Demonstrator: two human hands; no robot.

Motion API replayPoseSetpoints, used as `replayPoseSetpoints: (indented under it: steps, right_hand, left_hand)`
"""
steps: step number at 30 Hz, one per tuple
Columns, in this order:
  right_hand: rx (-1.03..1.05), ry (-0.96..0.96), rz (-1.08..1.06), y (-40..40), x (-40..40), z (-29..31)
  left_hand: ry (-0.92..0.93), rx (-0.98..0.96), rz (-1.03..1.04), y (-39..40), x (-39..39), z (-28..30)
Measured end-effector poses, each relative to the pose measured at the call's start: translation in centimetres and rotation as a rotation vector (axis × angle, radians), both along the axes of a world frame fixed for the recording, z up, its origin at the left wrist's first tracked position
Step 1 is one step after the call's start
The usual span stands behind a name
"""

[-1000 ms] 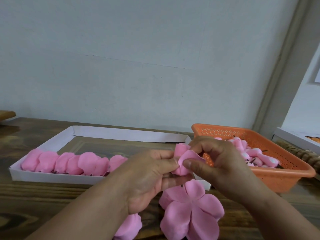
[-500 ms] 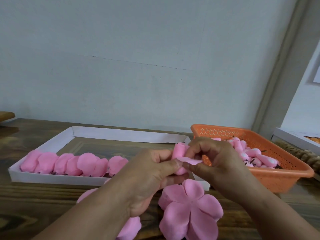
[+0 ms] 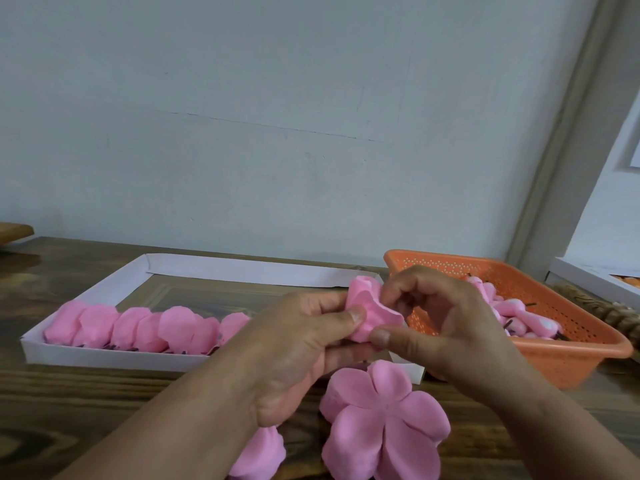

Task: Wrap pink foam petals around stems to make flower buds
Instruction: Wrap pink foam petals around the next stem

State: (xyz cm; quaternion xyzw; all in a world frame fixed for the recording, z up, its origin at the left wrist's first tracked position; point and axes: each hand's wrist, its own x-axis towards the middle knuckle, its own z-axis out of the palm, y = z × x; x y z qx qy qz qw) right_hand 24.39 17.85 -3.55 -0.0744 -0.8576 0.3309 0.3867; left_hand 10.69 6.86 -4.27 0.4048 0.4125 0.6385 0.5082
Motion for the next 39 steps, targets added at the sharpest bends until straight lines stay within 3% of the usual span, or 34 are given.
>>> replayPoseSetpoints:
  steps: [6,10,16,31,39]
  right_hand:
    - [-0.047,0.022,0.101,0.15,0.25,0.23]
    - [-0.032,0.023,0.070,0.11,0.22,0.34]
    - [-0.186,0.094,0.035,0.35,0.05,0.09]
    - [-0.033,0.069,-0.142,-0.17,-0.48,-0.33]
    - [-0.064,0.060,-0.038,0.03,-0.31,-0.25]
  left_hand:
    - [0.029,-0.017,0.006,-0.01,0.11,0.02]
    - [0.017,-0.031,-0.008,-0.02,0.19,0.14]
    - [-0.041,-0.050,-0.047,-0.23,0.34,0.34]
    - [-0.008,-0.037,-0.075,-0.53,0.50,0.32]
    - [0.002,-0.066,-0.006,-0.33,0.52,0.15]
